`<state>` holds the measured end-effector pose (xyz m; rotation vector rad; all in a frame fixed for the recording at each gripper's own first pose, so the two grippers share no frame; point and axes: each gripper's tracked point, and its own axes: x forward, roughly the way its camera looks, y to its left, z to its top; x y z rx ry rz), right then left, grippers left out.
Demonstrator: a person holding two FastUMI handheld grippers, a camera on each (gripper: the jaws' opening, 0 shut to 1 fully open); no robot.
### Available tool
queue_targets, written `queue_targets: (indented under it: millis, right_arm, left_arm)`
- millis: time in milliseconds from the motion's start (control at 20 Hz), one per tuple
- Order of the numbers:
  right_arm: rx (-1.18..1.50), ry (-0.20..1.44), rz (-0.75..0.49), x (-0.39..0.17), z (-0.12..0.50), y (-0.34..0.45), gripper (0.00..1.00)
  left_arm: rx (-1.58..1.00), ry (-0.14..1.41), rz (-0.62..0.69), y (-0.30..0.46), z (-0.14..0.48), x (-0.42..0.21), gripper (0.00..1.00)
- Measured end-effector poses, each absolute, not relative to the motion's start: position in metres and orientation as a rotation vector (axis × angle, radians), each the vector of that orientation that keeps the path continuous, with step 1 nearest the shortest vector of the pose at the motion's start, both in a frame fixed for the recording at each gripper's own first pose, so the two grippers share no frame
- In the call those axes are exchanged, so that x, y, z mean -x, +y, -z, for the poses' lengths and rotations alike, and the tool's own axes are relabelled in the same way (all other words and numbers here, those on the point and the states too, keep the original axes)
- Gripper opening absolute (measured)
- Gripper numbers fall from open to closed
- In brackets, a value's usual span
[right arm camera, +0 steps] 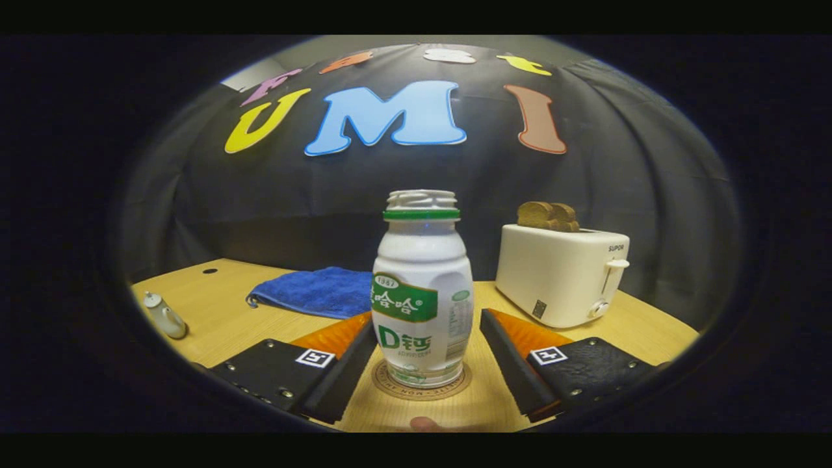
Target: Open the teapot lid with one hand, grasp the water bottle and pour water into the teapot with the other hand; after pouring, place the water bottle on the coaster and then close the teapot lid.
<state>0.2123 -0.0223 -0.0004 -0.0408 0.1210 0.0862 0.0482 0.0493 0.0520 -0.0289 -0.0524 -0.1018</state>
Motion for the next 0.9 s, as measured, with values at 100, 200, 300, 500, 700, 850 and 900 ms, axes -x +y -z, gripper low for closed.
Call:
queue_targets:
  millis: [100, 200, 300, 500, 700, 850, 900]
  right_arm:
    - [0.076, 0.105, -0.068, -0.206, -0.005, -0.026, 0.95]
    - [0.068, 0.079, -0.082, -0.192, -0.017, -0.025, 0.96]
    - [0.049, 0.03, -0.09, -0.165, -0.036, -0.025, 0.95]
    - [-0.03, 0.056, -0.06, -0.078, -0.033, -0.011, 0.95]
    - [-0.044, 0.072, -0.031, -0.007, -0.006, 0.012, 0.96]
    - [-0.02, 0.061, -0.041, 0.019, 0.003, 0.026, 0.95]
    - [-0.009, 0.035, -0.039, 0.022, 0.002, 0.028, 0.96]
  left_arm:
    - [0.027, -0.053, 0.103, 0.047, -0.053, -0.045, 0.89]
    - [0.028, -0.057, 0.101, 0.046, -0.056, -0.041, 0.89]
    - [0.028, -0.071, 0.092, 0.044, -0.062, -0.033, 0.89]
    - [0.089, -0.065, 0.154, -0.008, -0.047, -0.019, 0.91]
    - [0.062, -0.027, 0.183, -0.057, -0.018, -0.008, 0.98]
    - [0.0, -0.009, 0.163, -0.068, -0.004, 0.004, 1.0]
    - [-0.002, -0.014, 0.162, -0.069, -0.008, 0.006, 0.99]
